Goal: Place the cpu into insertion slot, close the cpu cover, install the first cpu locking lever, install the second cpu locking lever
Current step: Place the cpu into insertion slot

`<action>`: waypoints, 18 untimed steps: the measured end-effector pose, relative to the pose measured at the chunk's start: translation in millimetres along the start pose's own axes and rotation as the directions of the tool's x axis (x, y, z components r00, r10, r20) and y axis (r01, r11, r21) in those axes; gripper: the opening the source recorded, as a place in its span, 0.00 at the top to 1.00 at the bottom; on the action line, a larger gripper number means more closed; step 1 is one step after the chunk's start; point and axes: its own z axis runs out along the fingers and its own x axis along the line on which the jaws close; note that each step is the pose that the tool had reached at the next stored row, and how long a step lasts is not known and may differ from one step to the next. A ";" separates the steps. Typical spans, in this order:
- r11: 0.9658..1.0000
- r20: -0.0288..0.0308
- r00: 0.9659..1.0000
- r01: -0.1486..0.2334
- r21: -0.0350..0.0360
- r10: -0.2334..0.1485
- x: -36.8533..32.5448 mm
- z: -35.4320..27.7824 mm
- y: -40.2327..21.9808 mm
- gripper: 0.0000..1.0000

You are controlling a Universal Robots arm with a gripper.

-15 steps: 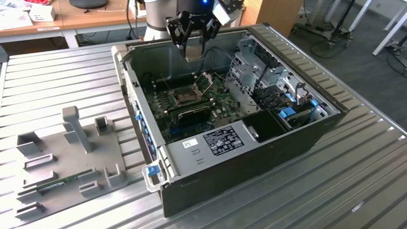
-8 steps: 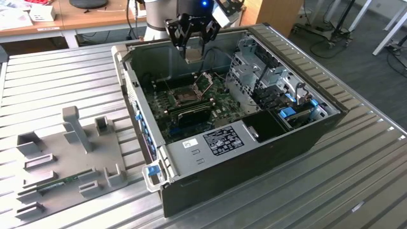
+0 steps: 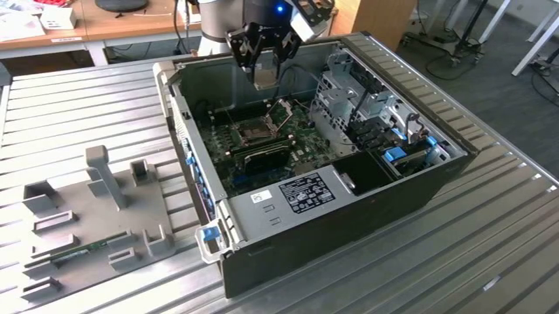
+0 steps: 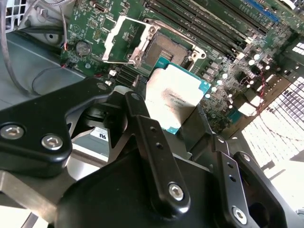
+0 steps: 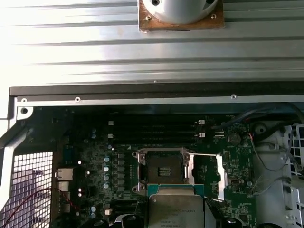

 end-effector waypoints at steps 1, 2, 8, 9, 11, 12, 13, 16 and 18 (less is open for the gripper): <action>1.000 0.000 1.000 0.000 0.000 0.000 0.2 1.8 -0.2 0.46; 1.000 0.000 1.000 0.000 0.000 0.000 0.4 3.6 -0.3 0.46; 1.000 0.000 1.000 0.000 0.000 0.000 0.8 7.4 -0.5 0.46; 1.000 0.000 1.000 0.000 0.000 0.000 0.8 7.5 -0.5 0.46; 1.000 0.000 1.000 0.000 0.000 0.000 0.8 7.5 -0.5 0.46; 1.000 0.000 1.000 0.000 0.000 0.000 0.8 7.5 -0.5 0.46; 1.000 0.000 1.000 0.000 0.000 0.000 0.8 7.6 -0.5 0.46; 1.000 0.000 1.000 0.000 0.000 0.000 0.8 7.9 -0.5 0.46; 1.000 0.000 1.000 0.000 0.000 0.000 0.8 8.9 -0.6 0.46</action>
